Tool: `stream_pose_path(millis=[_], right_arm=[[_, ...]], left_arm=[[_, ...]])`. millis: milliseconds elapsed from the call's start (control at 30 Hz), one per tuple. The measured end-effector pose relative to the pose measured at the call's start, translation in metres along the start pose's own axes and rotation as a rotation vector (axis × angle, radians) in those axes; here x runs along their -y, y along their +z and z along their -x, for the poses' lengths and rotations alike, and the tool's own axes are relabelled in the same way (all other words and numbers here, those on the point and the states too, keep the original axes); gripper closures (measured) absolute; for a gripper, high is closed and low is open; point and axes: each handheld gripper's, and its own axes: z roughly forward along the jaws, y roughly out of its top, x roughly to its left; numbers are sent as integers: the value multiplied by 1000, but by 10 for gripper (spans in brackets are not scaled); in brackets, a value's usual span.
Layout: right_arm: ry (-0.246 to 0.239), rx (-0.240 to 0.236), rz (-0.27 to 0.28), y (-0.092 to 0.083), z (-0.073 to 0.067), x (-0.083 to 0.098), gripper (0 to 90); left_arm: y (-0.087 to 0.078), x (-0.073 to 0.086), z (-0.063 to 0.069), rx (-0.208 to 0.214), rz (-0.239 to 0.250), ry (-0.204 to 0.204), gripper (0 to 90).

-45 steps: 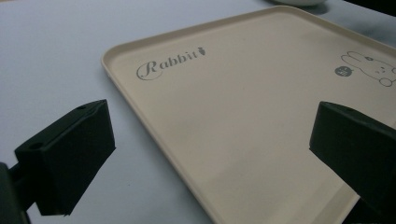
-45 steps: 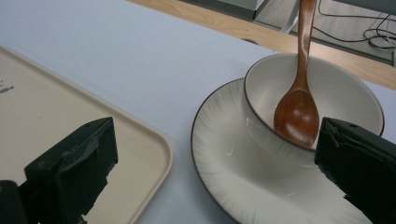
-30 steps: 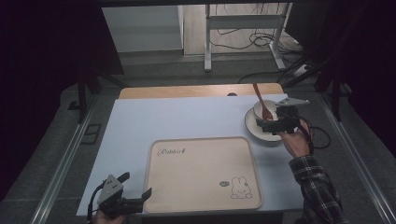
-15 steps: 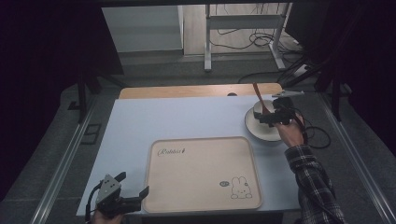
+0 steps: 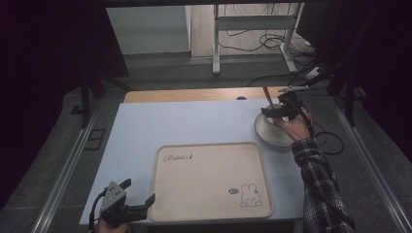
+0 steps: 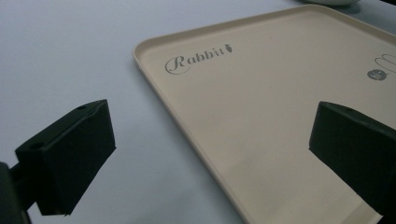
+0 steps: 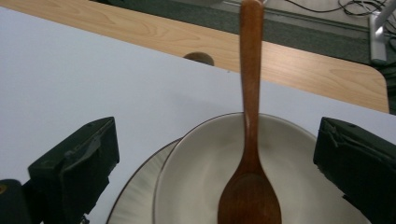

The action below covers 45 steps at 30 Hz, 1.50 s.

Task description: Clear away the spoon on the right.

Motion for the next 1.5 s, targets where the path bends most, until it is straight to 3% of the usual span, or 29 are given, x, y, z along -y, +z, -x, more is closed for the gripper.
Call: stream_pose_path(millis=[200,433,667,800,933,1133,1500], right_arm=[[26,31,-2,9,8,-5,153],[21,55,-16,20,14,-10,374],[33,75,-36,35,13,-15,505],[11,93,-55,43,12,-15,597],[7,111,-64,44,12,-17,765],[-16,123,-76,39,9,-21,795],[-9,93,-63,19,6,-31,797]], left_arm=[[0,0,0,4,0,1,3],[0,0,-1,8,1,0,3],[0,0,0,10,0,4,4],[0,0,0,10,0,6,4],[0,0,0,11,0,5,3],[0,0,0,10,0,8,4],[0,0,0,8,-1,10,4]])
